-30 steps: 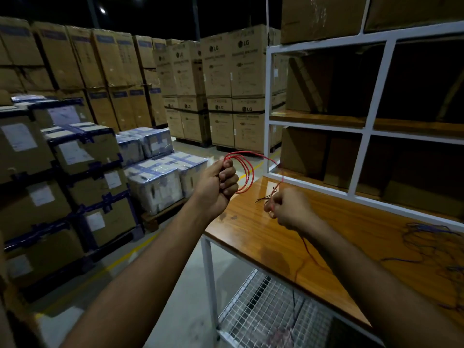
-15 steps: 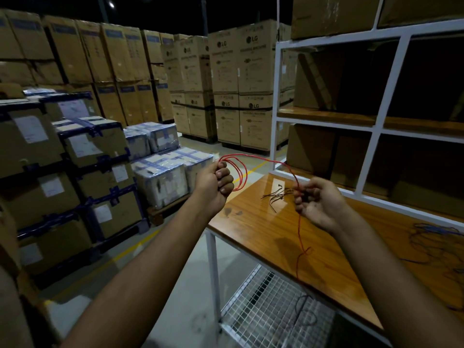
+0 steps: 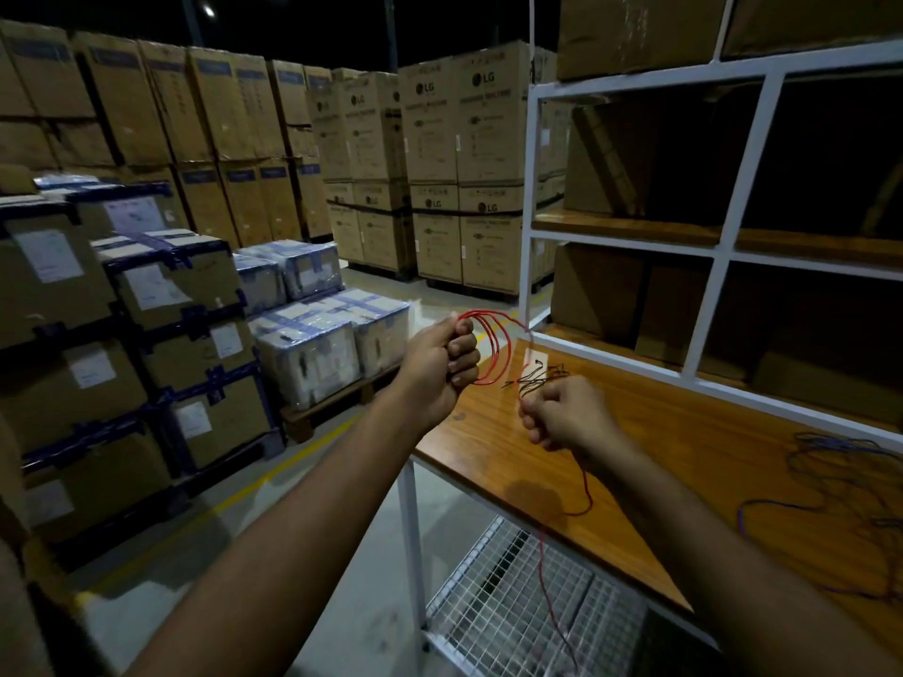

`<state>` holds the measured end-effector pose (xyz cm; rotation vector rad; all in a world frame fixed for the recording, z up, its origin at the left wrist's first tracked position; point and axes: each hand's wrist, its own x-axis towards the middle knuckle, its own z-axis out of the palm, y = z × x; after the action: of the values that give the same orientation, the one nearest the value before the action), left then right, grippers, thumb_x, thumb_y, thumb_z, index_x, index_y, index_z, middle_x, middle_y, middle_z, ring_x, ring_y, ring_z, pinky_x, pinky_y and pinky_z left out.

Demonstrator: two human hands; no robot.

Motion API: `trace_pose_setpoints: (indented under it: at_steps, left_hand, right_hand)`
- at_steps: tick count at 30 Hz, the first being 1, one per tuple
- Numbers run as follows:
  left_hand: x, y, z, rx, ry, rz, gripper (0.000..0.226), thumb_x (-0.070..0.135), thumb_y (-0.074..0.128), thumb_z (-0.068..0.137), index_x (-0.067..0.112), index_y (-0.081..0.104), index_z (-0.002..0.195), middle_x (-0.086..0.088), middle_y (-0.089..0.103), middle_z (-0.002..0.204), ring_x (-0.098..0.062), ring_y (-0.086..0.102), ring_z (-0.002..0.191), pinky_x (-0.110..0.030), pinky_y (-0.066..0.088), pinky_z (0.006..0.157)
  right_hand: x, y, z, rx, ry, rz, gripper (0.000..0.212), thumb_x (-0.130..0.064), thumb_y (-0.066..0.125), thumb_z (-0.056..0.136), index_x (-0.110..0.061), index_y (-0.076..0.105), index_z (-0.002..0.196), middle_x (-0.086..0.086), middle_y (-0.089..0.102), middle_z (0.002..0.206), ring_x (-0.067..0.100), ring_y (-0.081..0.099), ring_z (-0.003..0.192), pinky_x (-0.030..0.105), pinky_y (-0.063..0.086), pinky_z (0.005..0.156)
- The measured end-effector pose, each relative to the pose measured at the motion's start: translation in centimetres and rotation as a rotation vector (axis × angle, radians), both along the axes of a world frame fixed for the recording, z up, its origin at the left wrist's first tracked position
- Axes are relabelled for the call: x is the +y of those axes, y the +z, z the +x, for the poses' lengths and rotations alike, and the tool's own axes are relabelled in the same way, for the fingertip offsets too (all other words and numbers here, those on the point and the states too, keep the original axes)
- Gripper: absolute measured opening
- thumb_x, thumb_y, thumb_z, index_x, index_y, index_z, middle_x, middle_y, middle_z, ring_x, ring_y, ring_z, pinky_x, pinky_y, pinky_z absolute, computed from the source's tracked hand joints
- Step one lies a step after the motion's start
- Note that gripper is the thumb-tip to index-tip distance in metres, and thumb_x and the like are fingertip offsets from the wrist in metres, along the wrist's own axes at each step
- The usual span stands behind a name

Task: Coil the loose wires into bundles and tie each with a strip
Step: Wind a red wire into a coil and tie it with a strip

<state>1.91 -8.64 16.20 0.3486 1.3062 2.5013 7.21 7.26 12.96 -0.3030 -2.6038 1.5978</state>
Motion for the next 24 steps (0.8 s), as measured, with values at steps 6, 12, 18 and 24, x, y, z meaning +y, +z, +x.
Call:
trace_pose_setpoints:
  at_steps: [6, 12, 18, 24]
  left_hand:
    - [-0.1, -0.3, 0.0, 0.033, 0.091, -0.162, 0.033, 0.028, 0.030, 0.108, 0.017, 0.043, 0.079, 0.006, 0.037, 0.055, -0.007, 0.033, 0.042, -0.019, 0.027, 0.040]
    - [0.1, -0.7, 0.9, 0.053, 0.103, -0.215, 0.034, 0.027, 0.030, 0.108, 0.014, 0.045, 0.081, -0.005, 0.047, 0.062, -0.013, 0.045, 0.049, -0.020, 0.039, 0.043]
    - [0.8, -0.3, 1.5, -0.009, -0.038, -0.091, 0.031, 0.025, 0.031, 0.107, 0.013, 0.046, 0.083, 0.003, 0.043, 0.058, -0.005, 0.035, 0.042, -0.017, 0.026, 0.039]
    - [0.7, -0.3, 1.9, -0.090, -0.201, 0.021, 0.035, 0.028, 0.033, 0.107, 0.012, 0.050, 0.081, 0.008, 0.033, 0.051, -0.004, 0.028, 0.037, -0.017, 0.021, 0.038]
  right_hand:
    - [-1.4, 5.4, 2.6, 0.295, 0.414, 0.492, 0.019, -0.021, 0.055, 0.100, -0.022, 0.069, 0.089, -0.007, 0.064, 0.074, -0.002, 0.058, 0.066, 0.017, 0.038, 0.062]
    - [0.2, 8.0, 2.6, 0.419, 0.426, 0.405, 0.022, -0.010, 0.053, 0.100, -0.027, 0.066, 0.100, -0.008, 0.067, 0.082, -0.003, 0.062, 0.068, 0.016, 0.049, 0.061]
    - [0.4, 7.4, 1.0, 0.539, 0.178, 0.571, 0.013, -0.027, 0.054, 0.100, -0.021, 0.063, 0.106, -0.001, 0.064, 0.083, 0.009, 0.066, 0.060, 0.025, 0.058, 0.054]
    - [1.8, 6.9, -1.4, 0.626, -0.066, 0.873, 0.049, -0.067, 0.045, 0.090, -0.021, 0.060, 0.081, -0.004, 0.057, 0.067, 0.012, 0.055, 0.062, 0.026, 0.040, 0.053]
